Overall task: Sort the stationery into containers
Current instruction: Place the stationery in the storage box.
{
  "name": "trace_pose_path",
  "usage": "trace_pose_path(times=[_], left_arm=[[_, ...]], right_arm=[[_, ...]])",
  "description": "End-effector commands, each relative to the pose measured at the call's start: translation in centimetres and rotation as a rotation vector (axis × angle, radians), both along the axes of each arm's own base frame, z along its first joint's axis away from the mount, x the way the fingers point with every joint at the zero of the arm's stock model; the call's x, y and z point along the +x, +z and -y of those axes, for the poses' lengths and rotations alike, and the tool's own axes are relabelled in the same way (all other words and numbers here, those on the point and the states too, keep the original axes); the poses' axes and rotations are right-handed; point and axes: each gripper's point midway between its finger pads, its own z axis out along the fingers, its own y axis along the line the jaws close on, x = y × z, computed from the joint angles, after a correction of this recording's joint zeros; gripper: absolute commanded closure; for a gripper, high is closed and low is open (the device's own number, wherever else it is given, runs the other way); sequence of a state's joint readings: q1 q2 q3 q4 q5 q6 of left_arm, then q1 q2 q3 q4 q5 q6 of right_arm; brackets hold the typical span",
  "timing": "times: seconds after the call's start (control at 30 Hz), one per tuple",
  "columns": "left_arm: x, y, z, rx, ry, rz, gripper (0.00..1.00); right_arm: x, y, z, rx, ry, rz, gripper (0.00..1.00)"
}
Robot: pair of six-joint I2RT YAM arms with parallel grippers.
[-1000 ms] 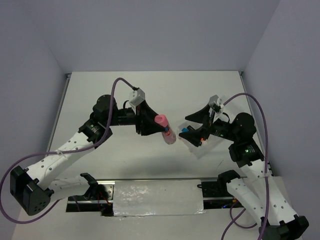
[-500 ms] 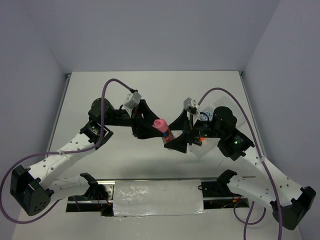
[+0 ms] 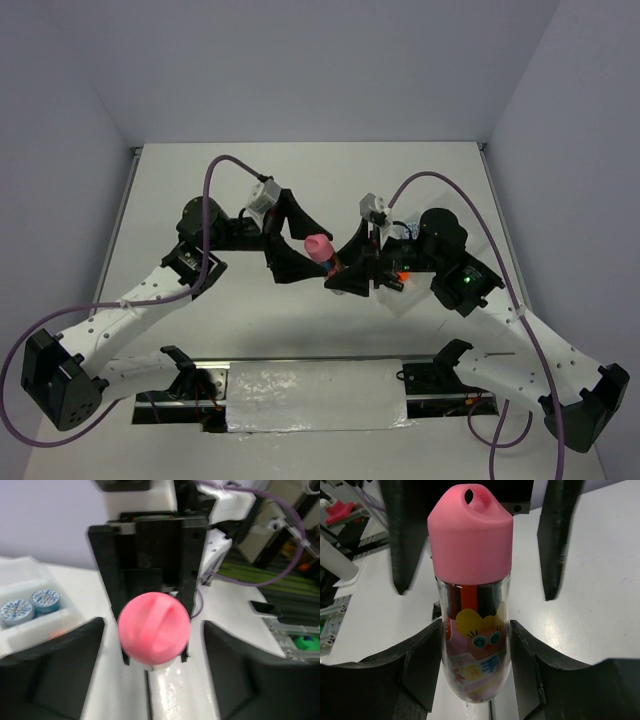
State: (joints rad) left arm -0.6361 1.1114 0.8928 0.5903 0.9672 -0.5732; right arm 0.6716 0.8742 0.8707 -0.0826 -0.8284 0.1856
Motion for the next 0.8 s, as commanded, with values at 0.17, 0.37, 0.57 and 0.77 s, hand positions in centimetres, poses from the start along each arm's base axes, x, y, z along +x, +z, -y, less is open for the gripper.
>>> trace_pose_path(times=[0.17,0.37,0.57,0.77], left_arm=[[10.5,4.5,-3.2,0.052,0.692,-0.158,0.01],[13.5,1.3,-15.8,0.05,1.394,-0.367,0.01],[8.9,-2.9,-16.9,0.072,1.298,-0.419,0.01],[5.4,-8.3,-16.8,0.218,1.187,-0.454,0.01]], right_arm=[[7.4,-1.9,3.6,-0.183,-0.389,0.108,1.0],[17.6,-4.6,12.9,-0.44,-0.914,0.071,1.0],[24.2,-7.1,22.7,-0.853,-1.229,0.098,1.0],[28.4,-7.8,29.1,-1.039,-1.315,0.102,1.0]])
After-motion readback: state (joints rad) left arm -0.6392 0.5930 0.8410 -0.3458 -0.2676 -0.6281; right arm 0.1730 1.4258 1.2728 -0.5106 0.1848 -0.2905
